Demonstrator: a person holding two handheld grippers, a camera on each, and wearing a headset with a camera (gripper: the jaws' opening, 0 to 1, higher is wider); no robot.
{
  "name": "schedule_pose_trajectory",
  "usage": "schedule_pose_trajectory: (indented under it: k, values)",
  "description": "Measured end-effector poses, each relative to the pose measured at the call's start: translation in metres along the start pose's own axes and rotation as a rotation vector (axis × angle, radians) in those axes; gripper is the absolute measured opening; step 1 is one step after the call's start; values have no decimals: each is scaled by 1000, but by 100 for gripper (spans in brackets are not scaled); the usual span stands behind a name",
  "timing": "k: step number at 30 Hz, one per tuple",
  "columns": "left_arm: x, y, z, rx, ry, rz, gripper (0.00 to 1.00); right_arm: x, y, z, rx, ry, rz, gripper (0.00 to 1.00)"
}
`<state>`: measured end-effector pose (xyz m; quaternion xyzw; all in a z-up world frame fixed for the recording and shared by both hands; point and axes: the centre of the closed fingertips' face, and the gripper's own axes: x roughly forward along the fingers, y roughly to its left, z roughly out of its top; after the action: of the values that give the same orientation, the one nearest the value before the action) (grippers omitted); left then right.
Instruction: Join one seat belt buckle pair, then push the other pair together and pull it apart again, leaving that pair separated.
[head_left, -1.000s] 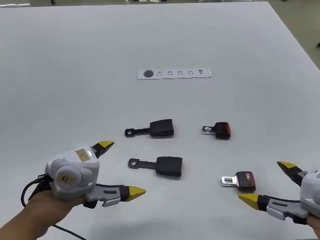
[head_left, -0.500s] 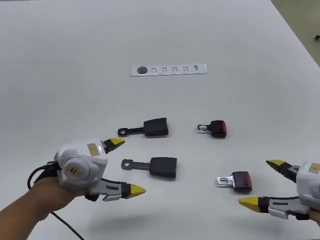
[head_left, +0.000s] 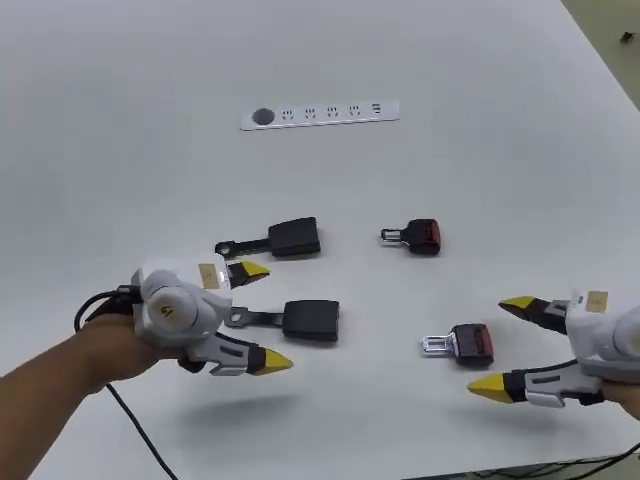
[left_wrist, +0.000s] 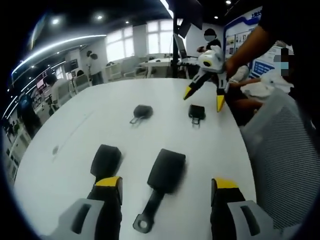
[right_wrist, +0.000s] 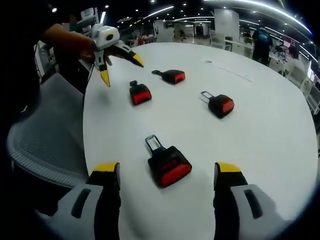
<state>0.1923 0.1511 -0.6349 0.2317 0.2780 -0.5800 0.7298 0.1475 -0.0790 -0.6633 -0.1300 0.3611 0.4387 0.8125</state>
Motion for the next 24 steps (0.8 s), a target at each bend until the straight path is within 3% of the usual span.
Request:
schedule_pose_trajectory:
  k: [11, 16, 20, 21, 24]
  values:
    - [34, 5, -6, 28, 43, -71, 67, 11, 6, -4, -50, 52, 74, 65]
    - [45, 4, -14, 53, 71, -104, 64, 14, 7, -13, -103, 109, 109, 56]
    - [49, 4, -17, 72, 80, -118, 60, 14, 4, -16, -122, 119, 122, 51]
    - [50, 4, -18, 76, 85, -122, 58, 14, 6, -12, -149, 101, 128, 51]
    - [53, 1, -25, 116, 114, -143, 53, 12, 9, -10, -146, 106, 127, 48]
